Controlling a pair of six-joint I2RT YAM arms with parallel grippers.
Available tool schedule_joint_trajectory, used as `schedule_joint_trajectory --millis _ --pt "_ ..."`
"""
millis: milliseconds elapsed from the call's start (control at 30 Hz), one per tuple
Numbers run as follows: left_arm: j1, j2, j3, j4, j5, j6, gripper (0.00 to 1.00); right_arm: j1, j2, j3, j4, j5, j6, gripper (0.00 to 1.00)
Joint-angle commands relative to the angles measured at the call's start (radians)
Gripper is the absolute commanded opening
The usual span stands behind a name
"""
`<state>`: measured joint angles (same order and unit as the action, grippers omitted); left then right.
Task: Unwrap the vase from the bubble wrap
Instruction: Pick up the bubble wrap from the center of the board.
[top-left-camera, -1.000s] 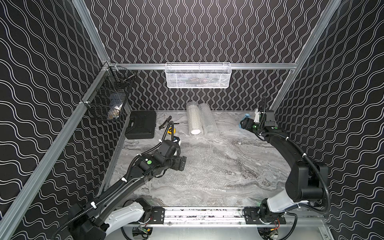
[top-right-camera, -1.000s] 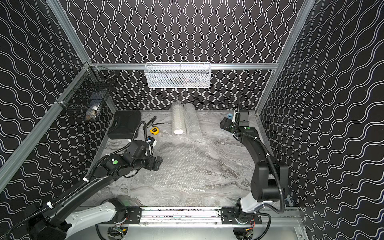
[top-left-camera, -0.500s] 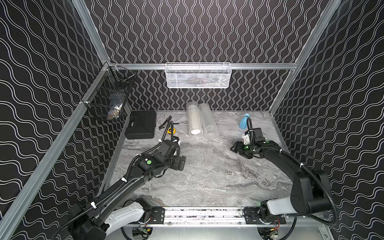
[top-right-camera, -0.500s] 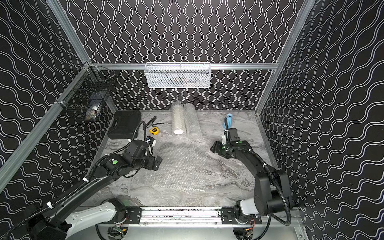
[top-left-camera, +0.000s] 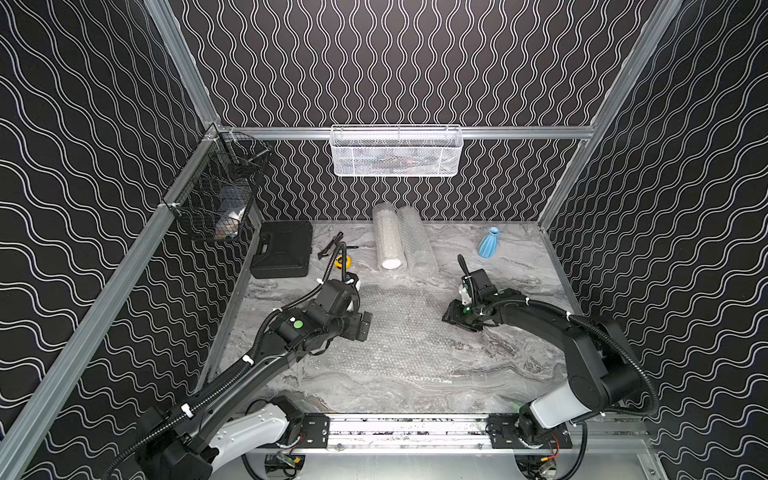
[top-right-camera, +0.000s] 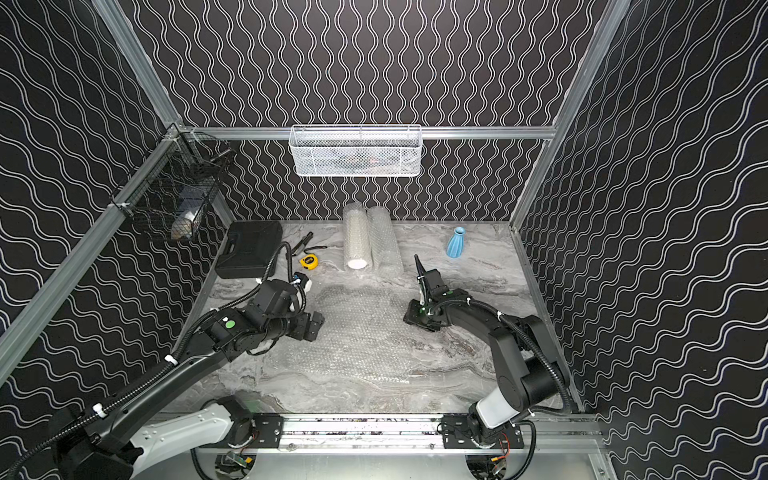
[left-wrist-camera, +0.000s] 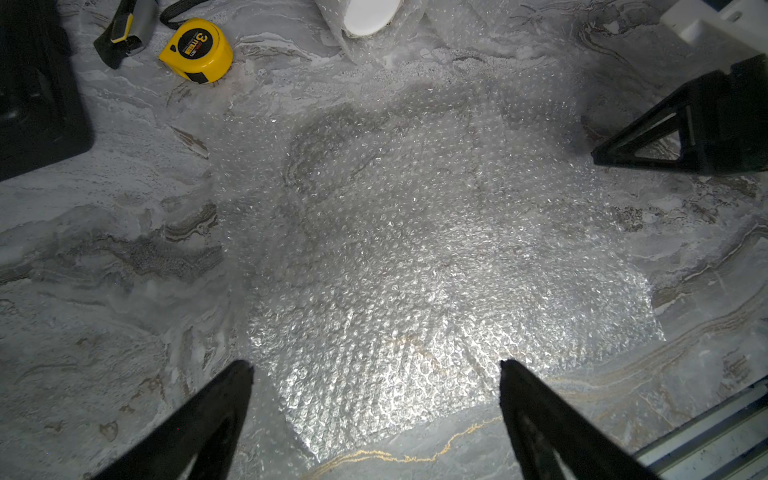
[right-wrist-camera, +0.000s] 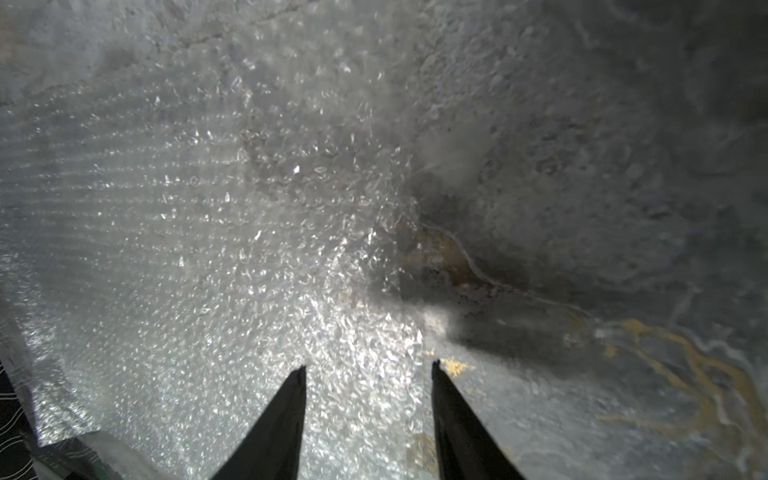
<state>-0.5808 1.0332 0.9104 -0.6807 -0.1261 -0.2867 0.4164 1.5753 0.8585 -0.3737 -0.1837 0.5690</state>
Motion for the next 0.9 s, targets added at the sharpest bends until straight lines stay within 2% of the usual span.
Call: schedule_joint_trajectory --millis 0,300,500,600,667,867 --pt "0.003 -0.008 0.005 -0.003 -0.005 0.003 0.96 0.014 0.019 0.000 0.009 0.055 0.037 0.47" --pt "0.003 -0.013 0.005 -0.004 -0.006 0.002 0.96 0.077 0.074 0.003 0.001 0.097 0.046 0.38" --pt "0.004 -0.016 0.005 -0.006 -0.007 0.001 0.96 0.094 0.094 0.009 -0.006 0.127 0.036 0.22" --pt "0.004 -0.019 0.003 -0.006 -0.010 0.001 0.96 0.092 0.085 0.013 -0.036 0.165 0.022 0.10" --pt "0.003 -0.021 0.003 -0.006 -0.010 0.001 0.96 0.091 0.066 0.020 -0.063 0.202 0.008 0.06" --pt "0.004 -0.024 0.005 -0.008 -0.014 0.001 0.96 0.045 -0.006 0.084 -0.203 0.325 -0.059 0.04"
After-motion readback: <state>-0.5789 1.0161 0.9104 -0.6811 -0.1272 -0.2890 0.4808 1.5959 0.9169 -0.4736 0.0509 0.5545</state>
